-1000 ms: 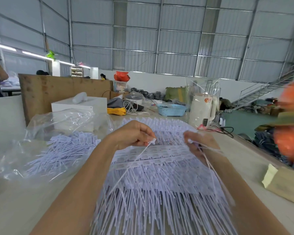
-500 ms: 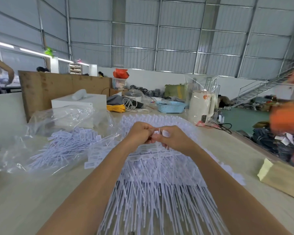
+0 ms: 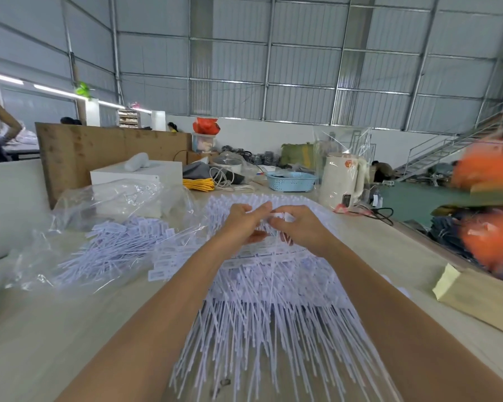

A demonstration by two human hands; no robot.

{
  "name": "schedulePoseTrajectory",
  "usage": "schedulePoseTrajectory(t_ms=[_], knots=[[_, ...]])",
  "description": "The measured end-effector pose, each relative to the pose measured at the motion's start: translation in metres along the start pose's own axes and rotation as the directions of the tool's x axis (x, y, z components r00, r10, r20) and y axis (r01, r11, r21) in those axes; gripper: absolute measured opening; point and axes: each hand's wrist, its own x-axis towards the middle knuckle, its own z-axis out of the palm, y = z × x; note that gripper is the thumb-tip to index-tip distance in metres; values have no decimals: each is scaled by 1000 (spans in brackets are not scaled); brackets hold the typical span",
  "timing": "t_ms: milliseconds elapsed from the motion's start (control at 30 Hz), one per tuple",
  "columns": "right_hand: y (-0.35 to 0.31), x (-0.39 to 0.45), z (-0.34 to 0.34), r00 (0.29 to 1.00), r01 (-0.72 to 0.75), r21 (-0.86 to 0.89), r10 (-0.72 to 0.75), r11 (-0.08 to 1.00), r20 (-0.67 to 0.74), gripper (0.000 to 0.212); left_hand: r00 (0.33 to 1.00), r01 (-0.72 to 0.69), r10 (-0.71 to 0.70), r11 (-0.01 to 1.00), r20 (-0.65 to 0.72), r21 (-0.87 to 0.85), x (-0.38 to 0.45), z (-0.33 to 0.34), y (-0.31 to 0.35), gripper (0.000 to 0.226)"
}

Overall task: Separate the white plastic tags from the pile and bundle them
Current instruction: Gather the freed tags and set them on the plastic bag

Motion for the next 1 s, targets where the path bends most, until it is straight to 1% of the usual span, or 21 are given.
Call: schedulePoseTrajectory(t_ms=[67, 100, 133, 167, 200, 233, 333, 367, 400, 467, 567, 600, 700, 733, 767, 800, 833, 867, 900, 933, 1000], knots=[[-4, 5, 4, 999, 18, -149, -24, 989, -40, 16, 980, 29, -41, 997, 197, 65, -10, 7, -2, 56], [-7, 8, 6, 997, 21, -195, -36, 980, -71, 14, 955, 53, -71, 996, 290, 70, -15, 11, -4, 51], [-10, 11, 7, 993, 12, -198, -35, 980, -117, 13, 930, 75, -92, 995, 356, 62, -19, 14, -6, 50], [-13, 13, 7, 987, 2, -169, -28, 986, -156, 15, 915, 89, -101, 995, 390, 48, -20, 16, -8, 51], [-15, 16, 7, 983, -4, -144, -22, 990, -183, 16, 917, 85, -92, 996, 389, 33, -21, 19, -9, 49], [-18, 18, 6, 979, -6, -151, -26, 988, -203, 17, 929, 67, -66, 998, 363, 12, -21, 20, -9, 42], [-23, 24, 2, 962, -18, -245, -50, 969, -269, 24, 965, -32, 33, 999, 259, -5, -21, 24, -5, 5], [-25, 25, 1, 958, -33, -270, -46, 962, -282, 28, 969, -49, 47, 999, 244, 0, -21, 26, -2, 6], [-27, 27, 1, 957, -48, -289, -39, 956, -286, 32, 971, -49, 49, 999, 234, -5, -20, 28, 0, 12], [-27, 29, 0, 955, -91, -281, 3, 955, -298, 36, 974, -40, 49, 998, 223, -42, -19, 31, 1, 20], [-27, 31, -1, 937, -132, -101, 91, 986, -336, 22, 983, -108, 117, 992, 139, -72, -18, 32, 0, 27], [-27, 32, -1, 938, -130, -52, 105, 990, -330, 23, 984, -140, 146, 988, 104, -66, -17, 32, -1, 28], [-32, 32, 0, 964, -64, 3, 62, 998, -260, 21, 980, -195, 195, 981, 36, -10, -18, 27, -1, 26], [-35, 32, 0, 973, -42, 43, 51, 998, -224, 18, 979, -200, 200, 980, 30, 6, -18, 25, -1, 24], [-39, 30, -1, 984, -37, 123, 58, 992, -170, 12, 980, -199, 199, 980, 33, 11, -19, 22, 0, 22], [-43, 29, -1, 992, -55, 238, 81, 970, -99, 15, 980, -196, 196, 981, 43, -7, -20, 18, 1, 23], [-45, 29, -3, 993, -97, 374, 114, 922, -23, 26, 980, -187, 191, 980, 62, -62, -21, 15, 2, 25], [-46, 29, -5, 988, -148, 508, 147, 848, 43, 35, 979, -167, 183, 974, 92, -153, -22, 11, 2, 26], [-47, 30, -8, 982, -184, 602, 165, 777, 87, 38, 976, -137, 174, 958, 128, -253, -23, 8, 3, 26], [-47, 30, -10, 979, -205, 652, 165, 730, 123, 36, 972, -107, 168, 938, 163, -330, -24, 6, 3, 26], [-46, 30, -11, 979, -203, 648, 138, 734, 150, 30, 965, -72, 162, 920, 206, -385, -25, 7, 1, 24]])
